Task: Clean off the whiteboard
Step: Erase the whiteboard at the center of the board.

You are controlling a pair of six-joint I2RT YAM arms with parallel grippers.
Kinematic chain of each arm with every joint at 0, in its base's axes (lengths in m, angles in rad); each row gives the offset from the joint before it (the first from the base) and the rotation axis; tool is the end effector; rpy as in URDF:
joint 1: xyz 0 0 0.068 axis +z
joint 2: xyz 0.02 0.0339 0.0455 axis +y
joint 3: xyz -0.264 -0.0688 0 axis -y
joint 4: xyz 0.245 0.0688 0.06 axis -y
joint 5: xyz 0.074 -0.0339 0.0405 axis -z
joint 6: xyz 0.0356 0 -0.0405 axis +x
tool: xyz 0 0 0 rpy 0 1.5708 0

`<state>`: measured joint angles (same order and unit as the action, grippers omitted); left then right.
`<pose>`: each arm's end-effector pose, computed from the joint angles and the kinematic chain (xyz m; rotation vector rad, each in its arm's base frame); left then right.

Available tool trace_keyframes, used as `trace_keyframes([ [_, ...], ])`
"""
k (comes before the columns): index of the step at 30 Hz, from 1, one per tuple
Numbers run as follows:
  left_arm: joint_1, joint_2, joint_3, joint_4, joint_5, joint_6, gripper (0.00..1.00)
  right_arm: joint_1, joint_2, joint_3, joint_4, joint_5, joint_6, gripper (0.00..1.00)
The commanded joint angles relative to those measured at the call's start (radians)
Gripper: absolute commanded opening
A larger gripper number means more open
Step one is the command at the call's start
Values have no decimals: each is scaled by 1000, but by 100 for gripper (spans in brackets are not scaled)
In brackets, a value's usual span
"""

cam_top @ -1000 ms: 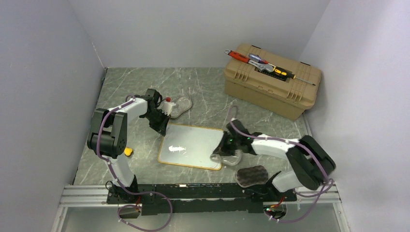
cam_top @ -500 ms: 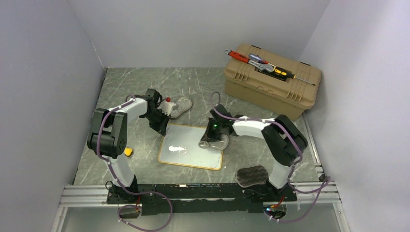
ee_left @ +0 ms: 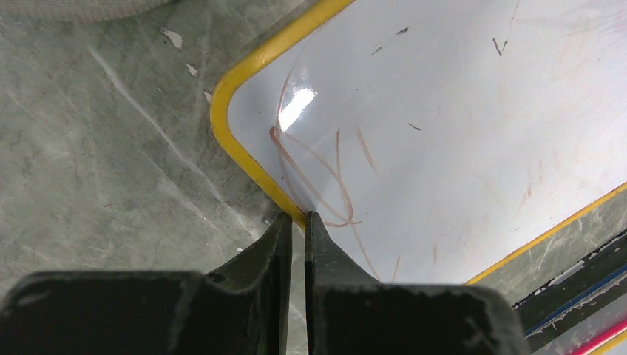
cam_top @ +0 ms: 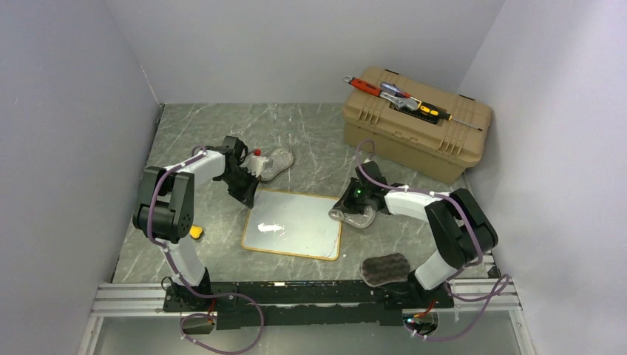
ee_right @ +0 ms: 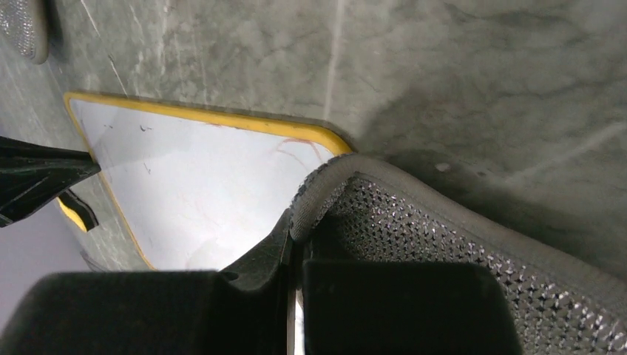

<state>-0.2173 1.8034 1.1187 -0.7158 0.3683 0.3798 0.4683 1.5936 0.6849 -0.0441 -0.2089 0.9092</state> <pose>0.3163 -0.0830 0.1563 0.8967 2.7569 -0.5181 0.2528 0.1361 0.1324 0.5006 2.6460 0.7639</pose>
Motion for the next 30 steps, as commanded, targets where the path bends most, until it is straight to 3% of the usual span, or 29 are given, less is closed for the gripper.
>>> trace_keyframes([
  [1,-8,41,-47,10,-66,60,2,91,188,-2,-127,165,-46,0],
  [7,-8,54,-39,4,-59,58,2,346,489,316,-89,80,44,0],
  [9,-8,52,-37,0,-60,58,3,371,531,382,-103,64,56,0],
  [12,-8,45,-36,-3,-59,62,2,333,477,289,-51,56,79,0],
  [19,-7,36,-42,-2,-52,67,2,96,141,-141,-35,134,10,0],
  [22,-7,36,-44,2,-46,67,3,126,144,-139,-41,144,13,0],
  [25,-7,40,-45,3,-44,64,2,255,285,-11,-14,116,62,0],
  [30,-7,38,-47,1,-47,65,2,441,578,407,-99,64,70,0],
])
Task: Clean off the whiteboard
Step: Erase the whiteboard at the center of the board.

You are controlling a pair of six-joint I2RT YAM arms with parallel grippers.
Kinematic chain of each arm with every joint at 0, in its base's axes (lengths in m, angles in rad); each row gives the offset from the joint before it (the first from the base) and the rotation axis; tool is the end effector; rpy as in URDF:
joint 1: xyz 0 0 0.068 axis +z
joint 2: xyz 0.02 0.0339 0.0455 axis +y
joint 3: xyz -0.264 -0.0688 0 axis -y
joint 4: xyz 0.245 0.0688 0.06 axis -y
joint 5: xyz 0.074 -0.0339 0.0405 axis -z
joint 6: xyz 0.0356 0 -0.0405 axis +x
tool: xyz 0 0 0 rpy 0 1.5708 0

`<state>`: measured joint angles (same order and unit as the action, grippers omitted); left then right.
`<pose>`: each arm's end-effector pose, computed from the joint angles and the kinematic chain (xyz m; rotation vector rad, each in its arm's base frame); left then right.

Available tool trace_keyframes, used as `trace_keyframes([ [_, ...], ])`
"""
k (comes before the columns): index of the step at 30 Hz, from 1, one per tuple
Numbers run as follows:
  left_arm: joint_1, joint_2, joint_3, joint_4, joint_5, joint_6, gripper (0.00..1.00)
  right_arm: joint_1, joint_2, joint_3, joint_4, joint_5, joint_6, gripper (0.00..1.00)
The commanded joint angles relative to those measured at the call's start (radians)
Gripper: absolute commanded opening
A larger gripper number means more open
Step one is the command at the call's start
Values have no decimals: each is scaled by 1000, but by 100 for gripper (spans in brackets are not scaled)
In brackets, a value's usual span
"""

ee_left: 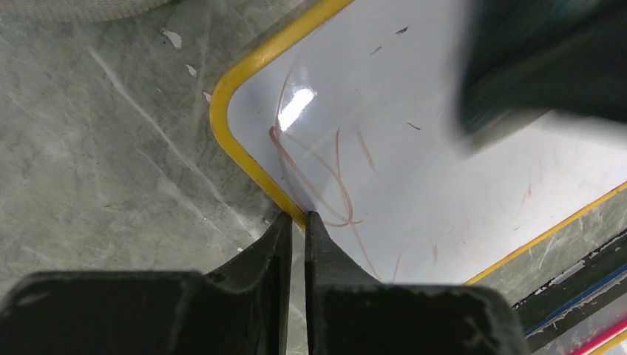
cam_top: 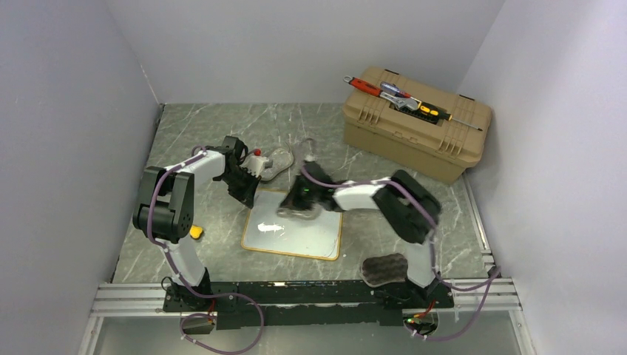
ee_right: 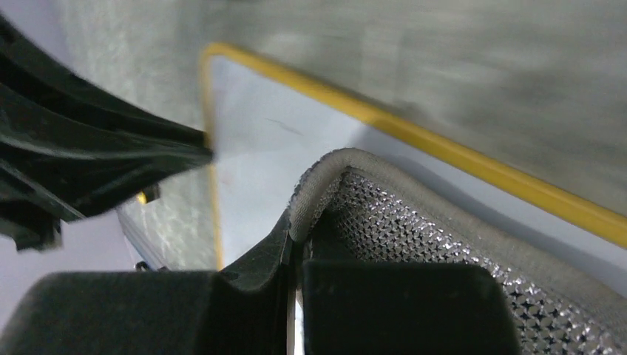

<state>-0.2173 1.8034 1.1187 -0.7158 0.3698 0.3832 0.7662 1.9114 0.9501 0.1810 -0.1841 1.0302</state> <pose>0.3163 -0.0830 0.1563 0.9012 2.7544 -0.5196 0.2658 0.2648 0.1191 0.2436 2.5981 1.0009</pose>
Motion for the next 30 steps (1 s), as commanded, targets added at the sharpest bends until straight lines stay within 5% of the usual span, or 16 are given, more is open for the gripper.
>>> trace_keyframes([
  [1,-7,40,-44,-3,-48,60,2,163,298,223,-337,27,-52,0],
  [5,-6,37,-46,-4,-45,63,2,152,291,196,-318,6,-39,0],
  [14,-5,33,-42,-4,-40,70,2,-18,-105,-426,-186,55,-43,0],
  [17,-5,36,-38,-2,-38,68,2,67,-69,-392,-186,38,-33,0],
  [24,-5,44,-39,1,-42,61,2,276,205,36,-312,-17,-90,0],
  [30,-5,39,-40,2,-37,63,2,176,28,-256,-264,13,-57,0],
])
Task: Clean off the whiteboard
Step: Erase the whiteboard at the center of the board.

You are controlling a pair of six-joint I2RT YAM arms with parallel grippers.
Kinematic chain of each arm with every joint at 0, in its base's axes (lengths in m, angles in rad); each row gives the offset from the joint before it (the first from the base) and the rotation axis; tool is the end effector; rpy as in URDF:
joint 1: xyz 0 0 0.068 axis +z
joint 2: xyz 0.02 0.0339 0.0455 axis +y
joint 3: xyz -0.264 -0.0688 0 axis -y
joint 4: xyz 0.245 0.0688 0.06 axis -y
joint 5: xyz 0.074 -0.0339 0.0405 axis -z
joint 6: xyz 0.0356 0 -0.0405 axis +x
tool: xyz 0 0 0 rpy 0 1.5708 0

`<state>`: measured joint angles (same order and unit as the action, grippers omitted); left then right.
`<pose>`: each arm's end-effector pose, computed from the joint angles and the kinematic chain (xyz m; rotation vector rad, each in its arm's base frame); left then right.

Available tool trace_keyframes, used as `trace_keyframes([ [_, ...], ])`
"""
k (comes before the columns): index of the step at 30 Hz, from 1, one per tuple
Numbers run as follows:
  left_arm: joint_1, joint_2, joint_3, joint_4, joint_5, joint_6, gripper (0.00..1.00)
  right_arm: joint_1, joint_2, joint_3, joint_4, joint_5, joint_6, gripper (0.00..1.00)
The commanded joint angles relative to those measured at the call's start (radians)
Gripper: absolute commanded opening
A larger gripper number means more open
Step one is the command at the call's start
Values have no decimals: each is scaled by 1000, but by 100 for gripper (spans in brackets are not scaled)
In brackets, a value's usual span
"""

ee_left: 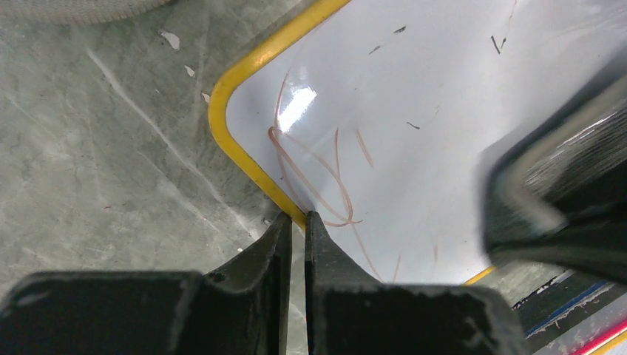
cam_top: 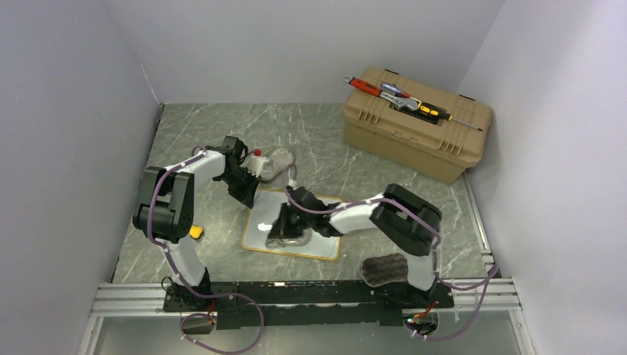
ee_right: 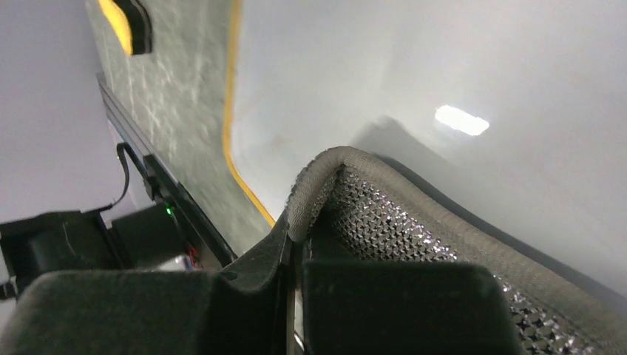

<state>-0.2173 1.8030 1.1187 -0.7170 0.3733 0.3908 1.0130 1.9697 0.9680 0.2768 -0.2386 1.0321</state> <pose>0.3161 -0.0831 0.1564 0.9114 2.7494 -0.5236 0.1974 0.3323 0.1107 -0.1175 2.6473 1.1818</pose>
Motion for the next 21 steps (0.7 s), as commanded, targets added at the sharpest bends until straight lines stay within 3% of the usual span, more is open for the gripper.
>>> trace_keyframes([
  [1,-5,39,-38,2,-38,56,2,-100,-75,-347,-346,76,-56,0],
  [4,-5,38,-32,0,-33,53,2,-190,-149,-489,-331,93,-70,0],
  [7,-5,37,-33,2,-34,53,2,-264,-139,-480,-323,112,-103,0],
  [12,-5,37,-37,0,-40,56,2,-326,13,-198,-364,156,-149,0],
  [17,-5,40,-29,-9,-39,54,2,-259,258,194,-455,136,-133,0],
  [21,-5,33,-31,-13,-38,56,2,-280,235,161,-439,172,-125,0],
])
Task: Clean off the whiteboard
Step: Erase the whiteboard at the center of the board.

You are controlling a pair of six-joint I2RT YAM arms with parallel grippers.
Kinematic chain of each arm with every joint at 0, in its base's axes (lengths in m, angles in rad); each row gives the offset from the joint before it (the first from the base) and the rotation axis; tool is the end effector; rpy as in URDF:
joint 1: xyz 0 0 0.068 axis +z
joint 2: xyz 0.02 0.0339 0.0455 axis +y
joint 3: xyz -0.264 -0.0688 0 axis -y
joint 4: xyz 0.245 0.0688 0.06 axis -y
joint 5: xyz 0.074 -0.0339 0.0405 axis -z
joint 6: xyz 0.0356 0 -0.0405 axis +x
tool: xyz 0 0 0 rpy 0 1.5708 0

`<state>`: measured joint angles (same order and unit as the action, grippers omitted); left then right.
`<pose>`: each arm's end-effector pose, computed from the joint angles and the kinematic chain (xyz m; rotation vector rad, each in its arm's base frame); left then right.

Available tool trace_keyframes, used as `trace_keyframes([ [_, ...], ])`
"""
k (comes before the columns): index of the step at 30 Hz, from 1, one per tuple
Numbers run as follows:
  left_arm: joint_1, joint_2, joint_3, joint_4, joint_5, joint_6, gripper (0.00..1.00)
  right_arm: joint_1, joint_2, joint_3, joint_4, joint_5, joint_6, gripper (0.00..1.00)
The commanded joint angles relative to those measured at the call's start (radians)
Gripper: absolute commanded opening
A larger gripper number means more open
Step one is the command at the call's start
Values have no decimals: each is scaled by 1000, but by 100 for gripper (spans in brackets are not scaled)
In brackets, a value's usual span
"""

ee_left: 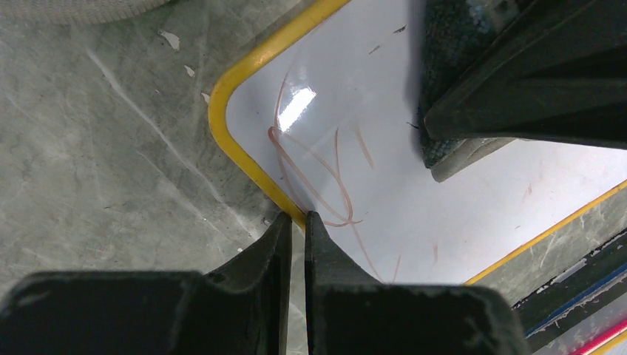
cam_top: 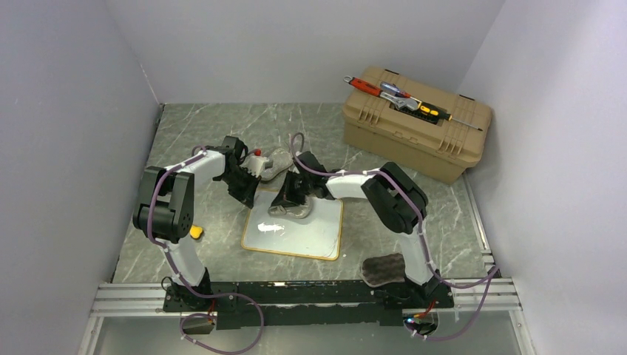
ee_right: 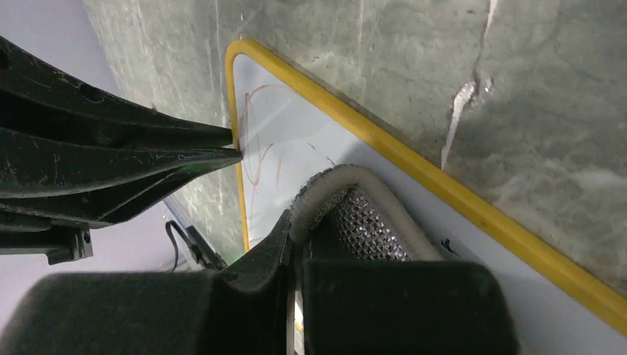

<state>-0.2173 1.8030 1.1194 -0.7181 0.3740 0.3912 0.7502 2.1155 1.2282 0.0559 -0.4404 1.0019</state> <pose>0.3161 -0.0831 0.1566 0.9120 2.7493 -0.5246 0.3039 0.3040 0.1087 0.1081 2.7472 1.2079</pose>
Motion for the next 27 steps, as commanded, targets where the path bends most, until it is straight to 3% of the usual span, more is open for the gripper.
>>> trace_keyframes([
  [1,-5,32,-33,-12,-39,59,2,-43,51,-153,-211,390,-101,0],
  [4,-5,34,-36,-8,-39,62,2,-141,-72,-329,-156,409,-120,0],
  [7,-4,38,-39,-3,-37,59,2,-165,-120,-387,-143,431,-129,0],
  [14,-4,44,-41,1,-36,54,2,82,122,-132,-162,336,-79,0],
  [18,-4,48,-39,-1,-32,52,2,156,152,-100,-174,305,-60,0],
  [21,-4,46,-39,0,-30,56,2,113,49,-265,-135,333,-36,0],
  [27,-2,36,-46,2,-25,59,2,-105,-196,-682,-40,384,-26,0],
])
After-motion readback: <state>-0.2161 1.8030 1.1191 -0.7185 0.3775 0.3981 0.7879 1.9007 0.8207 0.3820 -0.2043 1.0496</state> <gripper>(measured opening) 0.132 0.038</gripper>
